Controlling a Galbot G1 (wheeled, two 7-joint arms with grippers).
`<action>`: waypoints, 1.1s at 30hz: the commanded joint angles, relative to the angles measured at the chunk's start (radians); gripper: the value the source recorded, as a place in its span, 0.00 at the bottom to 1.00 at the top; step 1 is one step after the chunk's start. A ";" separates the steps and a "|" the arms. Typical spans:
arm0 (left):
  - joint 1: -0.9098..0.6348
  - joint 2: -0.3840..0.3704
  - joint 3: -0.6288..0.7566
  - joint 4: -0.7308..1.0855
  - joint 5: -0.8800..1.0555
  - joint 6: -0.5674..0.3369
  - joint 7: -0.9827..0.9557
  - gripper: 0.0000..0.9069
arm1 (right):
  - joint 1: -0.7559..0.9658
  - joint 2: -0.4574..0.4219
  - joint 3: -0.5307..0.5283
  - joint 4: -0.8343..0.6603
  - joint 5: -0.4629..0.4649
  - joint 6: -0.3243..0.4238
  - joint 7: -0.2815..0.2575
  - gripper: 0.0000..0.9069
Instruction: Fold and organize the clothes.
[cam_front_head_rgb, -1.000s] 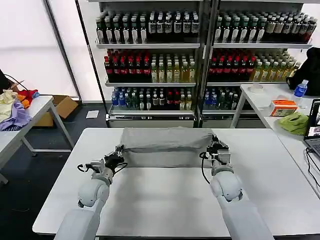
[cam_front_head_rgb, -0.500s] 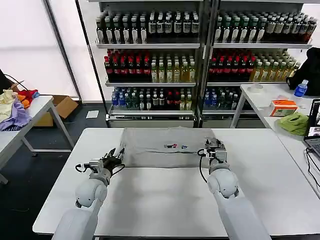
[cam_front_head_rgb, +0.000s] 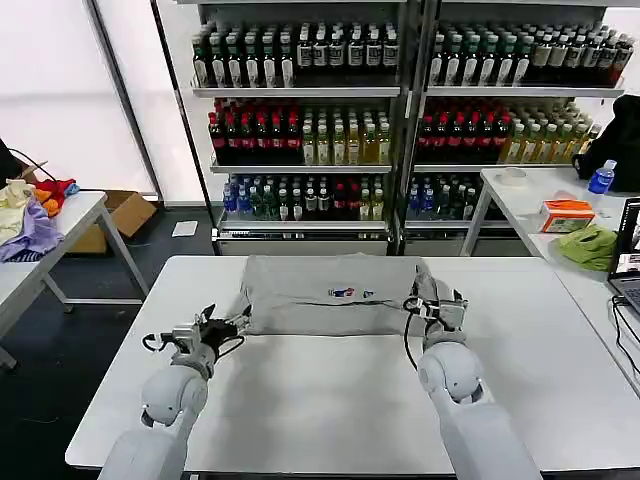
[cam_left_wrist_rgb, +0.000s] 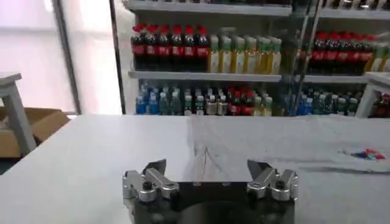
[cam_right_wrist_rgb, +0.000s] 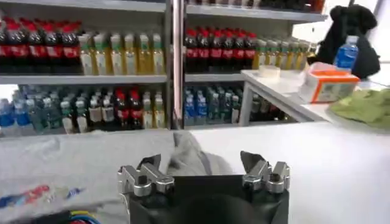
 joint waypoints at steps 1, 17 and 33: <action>0.048 0.004 -0.002 -0.037 0.012 0.027 -0.002 1.00 | -0.112 -0.033 0.013 0.069 0.011 -0.019 0.024 1.00; 0.015 0.031 0.025 -0.013 0.005 0.084 0.003 0.89 | -0.112 -0.018 0.012 -0.012 0.056 -0.019 0.029 0.87; 0.019 0.033 0.051 0.044 -0.009 0.087 0.004 0.02 | -0.108 -0.001 0.007 -0.061 0.054 -0.018 0.007 0.00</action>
